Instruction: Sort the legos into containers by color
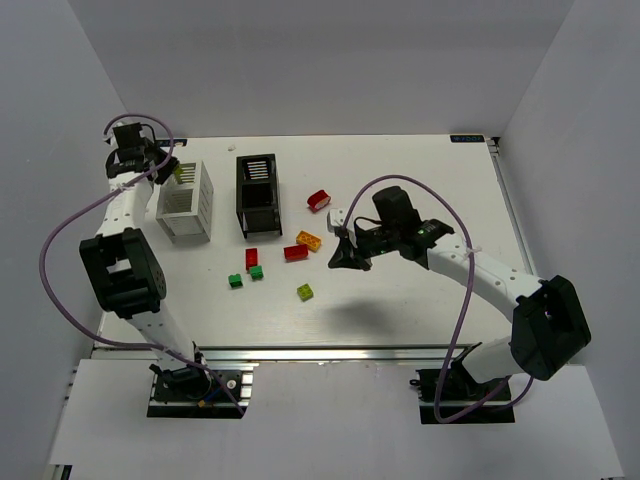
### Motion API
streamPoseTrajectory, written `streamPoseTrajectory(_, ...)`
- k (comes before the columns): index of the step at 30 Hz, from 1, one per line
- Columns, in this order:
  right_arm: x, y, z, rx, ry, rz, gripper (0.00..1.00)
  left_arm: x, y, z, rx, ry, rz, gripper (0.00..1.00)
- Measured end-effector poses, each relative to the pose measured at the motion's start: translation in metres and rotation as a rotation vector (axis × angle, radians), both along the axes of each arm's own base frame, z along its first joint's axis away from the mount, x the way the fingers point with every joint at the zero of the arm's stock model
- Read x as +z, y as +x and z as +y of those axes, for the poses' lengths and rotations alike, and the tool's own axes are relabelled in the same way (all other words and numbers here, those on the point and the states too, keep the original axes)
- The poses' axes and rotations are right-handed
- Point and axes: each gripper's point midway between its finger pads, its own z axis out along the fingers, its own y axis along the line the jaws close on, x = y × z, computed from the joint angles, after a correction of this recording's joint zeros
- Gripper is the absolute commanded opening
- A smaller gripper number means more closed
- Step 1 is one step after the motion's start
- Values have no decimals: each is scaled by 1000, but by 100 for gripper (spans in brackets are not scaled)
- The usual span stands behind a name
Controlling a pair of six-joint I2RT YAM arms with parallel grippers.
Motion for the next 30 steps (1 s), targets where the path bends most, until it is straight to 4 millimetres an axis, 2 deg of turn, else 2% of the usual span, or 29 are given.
streamPoseTrajectory(3,0,1,-1,-6,0,3,6,-7,4,2,7,-9,6,14)
streamPoseTrajectory(6,0,2,-1,-9,0,7,9,-9,9,3,9,-12,3,21)
streamPoseTrajectory(11,-2,1,-2,-12,-3,15,13,-12,14,4,10,-15,0,43)
streamPoseTrajectory(14,-4,0,-2,-15,-5,22,14,-14,15,4,11,-21,4,52)
streamPoseTrajectory(18,-3,0,-2,-17,-3,24,16,-16,15,3,13,-25,5,58)
streamPoseTrajectory(23,-3,1,-2,-19,-1,23,17,-16,14,3,14,-27,9,59)
streamPoseTrajectory(26,-3,1,-2,-23,-3,24,26,-15,15,2,8,-30,7,56)
streamPoseTrajectory(27,-3,2,-2,-26,-5,24,37,-14,15,1,3,-32,3,55)
streamPoseTrajectory(29,-4,3,-3,-36,-10,24,51,-10,14,-2,-14,-40,-5,49)
streamPoseTrajectory(30,-5,4,-3,-45,-15,23,71,-5,13,-5,-27,-43,-17,48)
